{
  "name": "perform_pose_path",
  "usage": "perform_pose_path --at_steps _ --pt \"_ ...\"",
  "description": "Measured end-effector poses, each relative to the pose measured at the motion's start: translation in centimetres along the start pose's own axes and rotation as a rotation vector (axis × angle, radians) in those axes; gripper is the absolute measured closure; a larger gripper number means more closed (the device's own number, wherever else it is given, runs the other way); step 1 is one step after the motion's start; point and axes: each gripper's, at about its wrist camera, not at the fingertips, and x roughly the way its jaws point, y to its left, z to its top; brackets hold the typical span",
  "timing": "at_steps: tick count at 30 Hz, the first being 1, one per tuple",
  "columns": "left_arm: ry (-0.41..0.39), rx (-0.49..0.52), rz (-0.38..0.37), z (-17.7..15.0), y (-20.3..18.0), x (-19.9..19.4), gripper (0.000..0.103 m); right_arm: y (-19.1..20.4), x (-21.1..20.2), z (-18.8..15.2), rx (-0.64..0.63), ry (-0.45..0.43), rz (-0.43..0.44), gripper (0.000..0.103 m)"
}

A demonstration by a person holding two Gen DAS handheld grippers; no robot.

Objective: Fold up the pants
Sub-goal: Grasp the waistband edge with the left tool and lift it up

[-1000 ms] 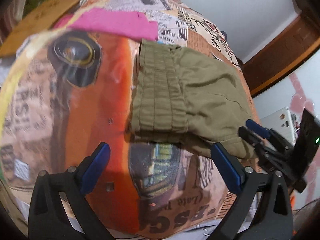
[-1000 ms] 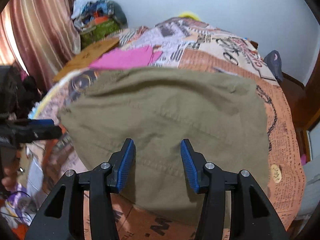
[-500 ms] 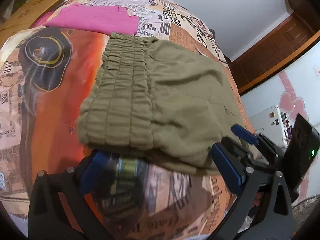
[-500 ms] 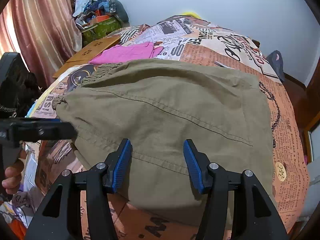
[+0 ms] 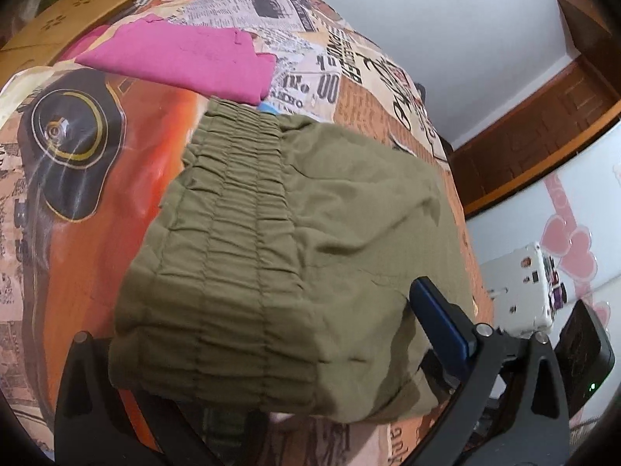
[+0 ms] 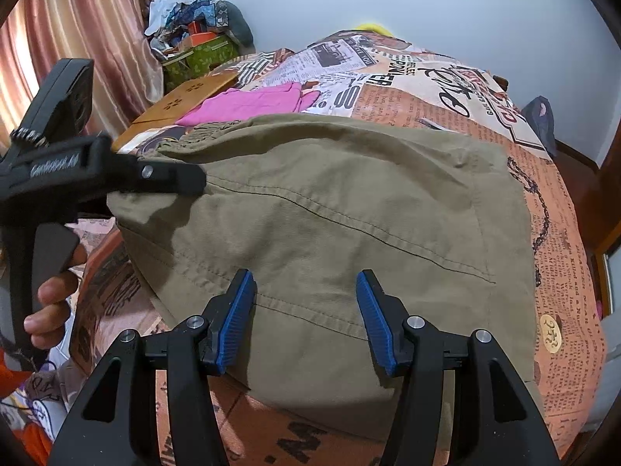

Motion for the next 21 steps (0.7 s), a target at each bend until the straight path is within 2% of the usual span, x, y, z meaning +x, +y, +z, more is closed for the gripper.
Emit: perform_pose_path --at_steps 1,3,6,7,8,14,18,21 --pt "-0.009 0.012 0.021 0.1 -0.1 0.0 0.017 0.0 0.0 0.0 0.001 0.000 0.000 0.052" --pt "-0.024 0.078 0.091 0.0 -0.7 0.1 0.029 0.0 0.0 0.1 0.005 0.001 0.000 0.052" --pt "-0.066 0.163 0.145 -0.3 -1.7 -0.4 0.041 0.1 0.0 0.1 0.006 0.004 0.001 0.051" --pt "-0.094 0.201 0.177 -0.5 -2.1 -0.7 0.050 0.1 -0.1 0.1 0.006 0.004 0.001 0.051" --pt "-0.117 0.234 0.203 -0.6 -2.6 -0.9 0.053 0.1 -0.1 0.1 0.007 0.005 0.001 0.051" --pt "-0.202 0.341 0.246 -1.2 -4.3 -2.2 0.065 -0.3 -0.4 0.7 0.041 0.020 0.023 0.051" --pt "-0.234 0.359 0.243 -1.3 -4.1 -3.9 0.068 -0.8 -1.0 1.6 0.086 0.009 0.058 0.051" --pt "-0.273 0.353 0.255 -1.1 -3.4 -6.0 0.069 -0.7 -1.1 2.4 0.090 -0.011 0.043 0.051"
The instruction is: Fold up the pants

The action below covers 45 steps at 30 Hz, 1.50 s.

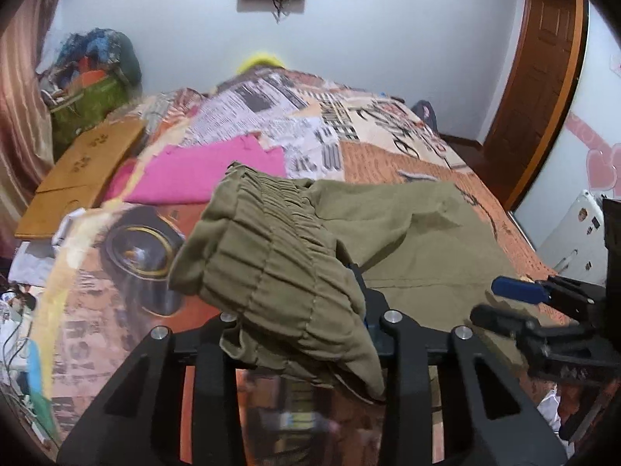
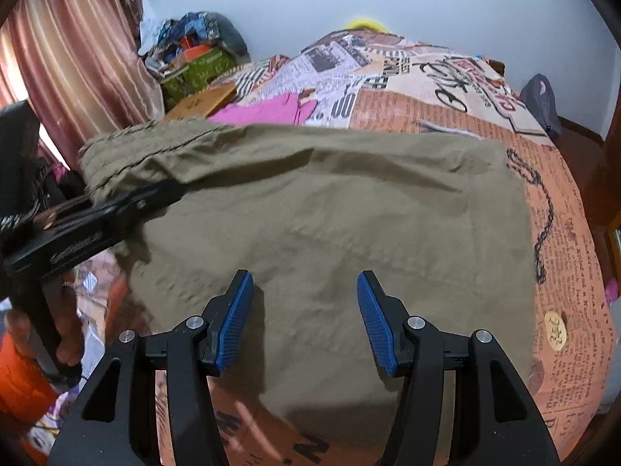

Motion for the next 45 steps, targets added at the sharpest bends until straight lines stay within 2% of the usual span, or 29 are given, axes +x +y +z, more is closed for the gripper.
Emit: perform_pose_path --at_steps 6,9,11,14,19,24,28,32,39,45 --pt "-0.092 0.013 0.057 0.6 2.4 -4.8 0.071 1.3 1.9 0.9 -0.003 0.025 0.039 0.051" --pt "-0.120 0.032 0.061 0.8 2.8 -6.7 0.072 2.9 3.4 0.6 -0.038 0.062 0.092 0.051" --pt "-0.133 0.060 0.064 0.8 2.4 -7.5 0.073 3.7 3.7 0.6 -0.061 0.067 0.097 0.051" --pt "-0.144 0.088 0.056 1.0 1.4 -8.0 0.074 4.2 3.9 0.6 -0.067 0.070 0.107 0.048" --pt "-0.163 0.082 -0.002 2.3 -0.3 -8.5 0.074 2.2 2.3 0.7 0.030 0.061 0.171 0.048" --pt "-0.192 0.136 -0.025 3.3 -3.0 -8.8 0.074 0.6 -1.1 -0.6 0.026 -0.012 0.068 0.048" --pt "-0.198 0.183 -0.053 3.6 -5.1 -8.7 0.074 -0.7 -2.0 -2.5 0.032 -0.003 -0.008 0.048" --pt "-0.191 0.216 -0.093 3.8 -7.2 -8.1 0.074 -1.8 -1.3 -4.1 0.080 0.035 -0.002 0.048" --pt "-0.150 0.254 -0.175 4.2 -10.1 -6.5 0.075 -2.2 -1.2 -4.6 0.126 0.003 0.031 0.048" --pt "-0.074 0.284 -0.241 4.1 -12.2 -4.2 0.075 -3.1 -3.6 -4.8 0.110 -0.059 -0.074 0.051"
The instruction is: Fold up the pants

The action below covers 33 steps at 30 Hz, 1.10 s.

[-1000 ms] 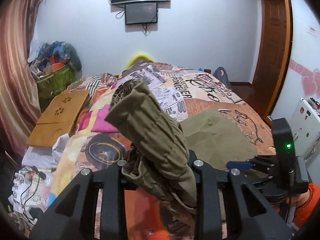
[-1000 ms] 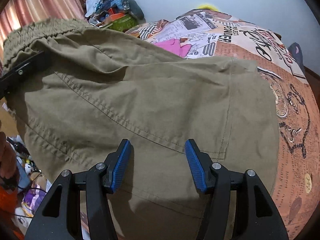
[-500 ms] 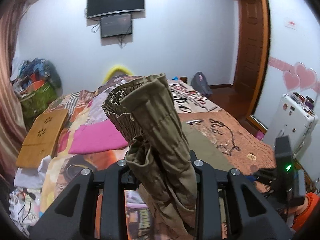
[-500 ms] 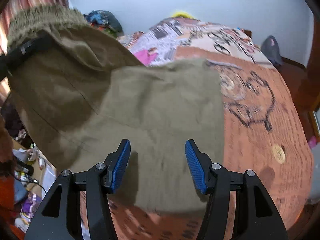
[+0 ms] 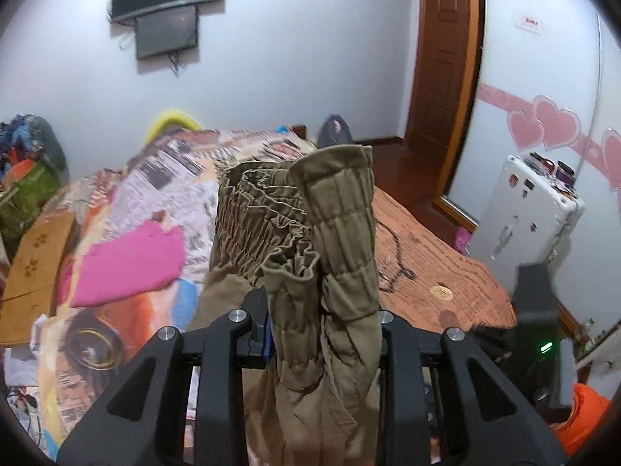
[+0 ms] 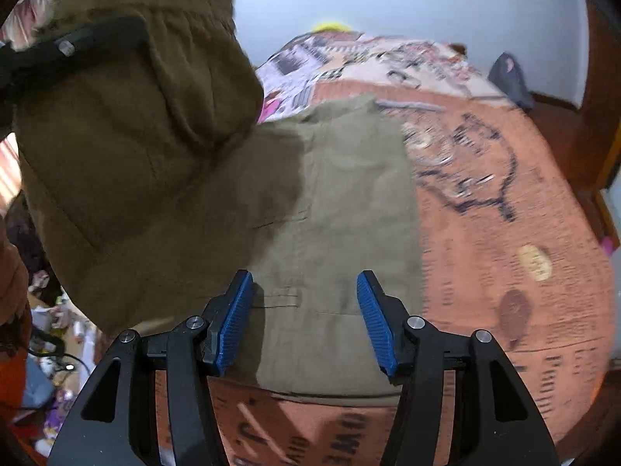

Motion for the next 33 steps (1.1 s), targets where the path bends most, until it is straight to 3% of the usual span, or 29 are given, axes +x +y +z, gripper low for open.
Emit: perform_pose_path --at_steps 11,19,21,23,25,30,33 --pt "0.156 0.067 -0.113 -2.0 -3.7 5.0 0.075 -6.0 -4.0 -0.8 0.130 -0.043 -0.117 0.051" --pt "0.291 0.122 -0.089 -5.1 -6.3 8.3 0.073 -6.4 -4.4 -1.3 0.154 -0.064 -0.139 0.051" --pt "0.285 0.146 -0.072 -5.5 -7.0 8.4 0.069 -6.3 -4.6 -1.4 0.154 -0.069 -0.140 0.051" --pt "0.283 0.142 -0.090 -5.6 -7.1 8.2 0.059 -6.4 -4.8 -1.4 0.151 -0.071 -0.145 0.051" --pt "0.292 0.108 -0.150 -5.6 -7.0 8.0 0.031 -6.4 -4.8 -1.5 0.151 -0.071 -0.150 0.051" --pt "0.298 0.085 -0.148 -5.4 -7.2 7.3 0.027 -6.5 -5.0 -1.8 0.160 -0.071 -0.147 0.051" --pt "0.298 0.040 -0.189 -4.9 -6.6 6.1 0.027 -6.4 -5.1 -1.9 0.160 -0.068 -0.145 0.051"
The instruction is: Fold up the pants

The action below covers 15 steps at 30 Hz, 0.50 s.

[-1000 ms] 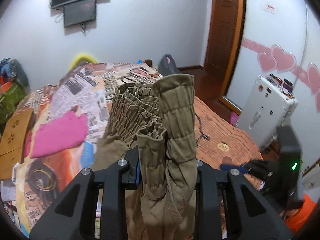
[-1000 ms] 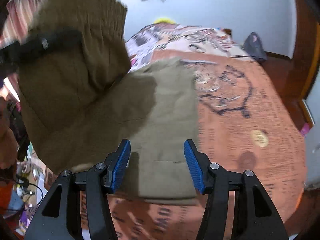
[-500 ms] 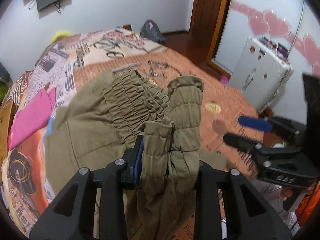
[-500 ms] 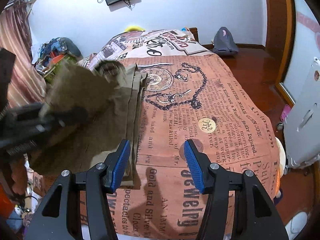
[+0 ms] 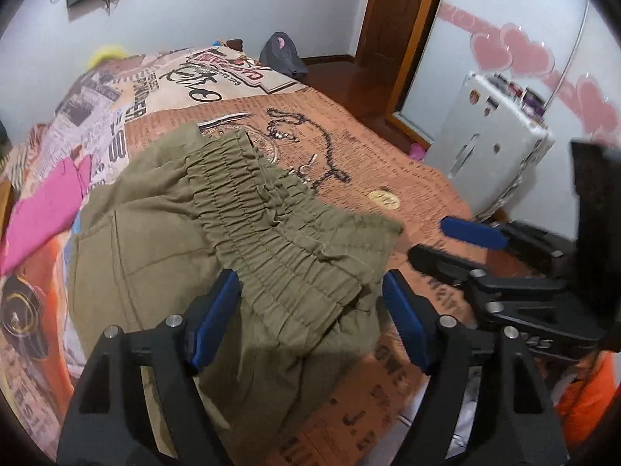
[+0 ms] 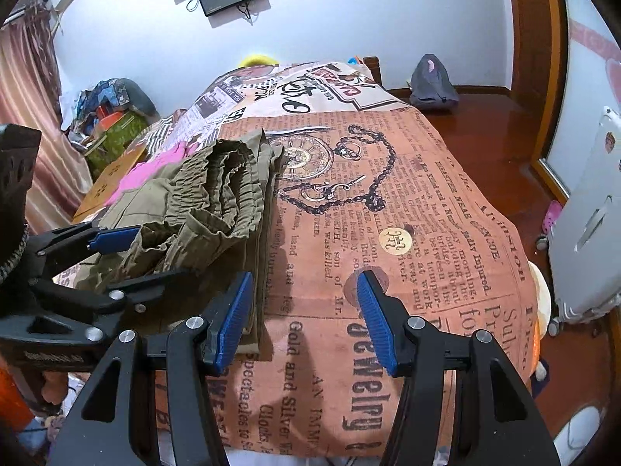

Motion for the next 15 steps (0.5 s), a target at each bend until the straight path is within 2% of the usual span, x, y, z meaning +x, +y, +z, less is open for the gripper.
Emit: perform_pose_path --at_steps 4,7,11,15 --pt "-0.061 -0.029 -0.034 0.1 0.6 -3.0 0.027 0.5 -0.1 -0.1 -0.011 0.000 0.000 0.051" --pt "-0.115 -0.037 -0.007 0.3 1.6 -5.2 0.026 1.0 -0.1 -0.2 -0.009 0.003 0.016 0.051" --pt "-0.152 -0.048 0.085 1.2 5.0 -6.4 0.022 2.0 0.2 -0.2 -0.018 0.020 0.058 0.051" --pt "-0.128 -0.053 0.204 2.0 9.1 -5.1 0.022 3.8 0.6 -0.7 -0.065 0.042 0.090 0.051"
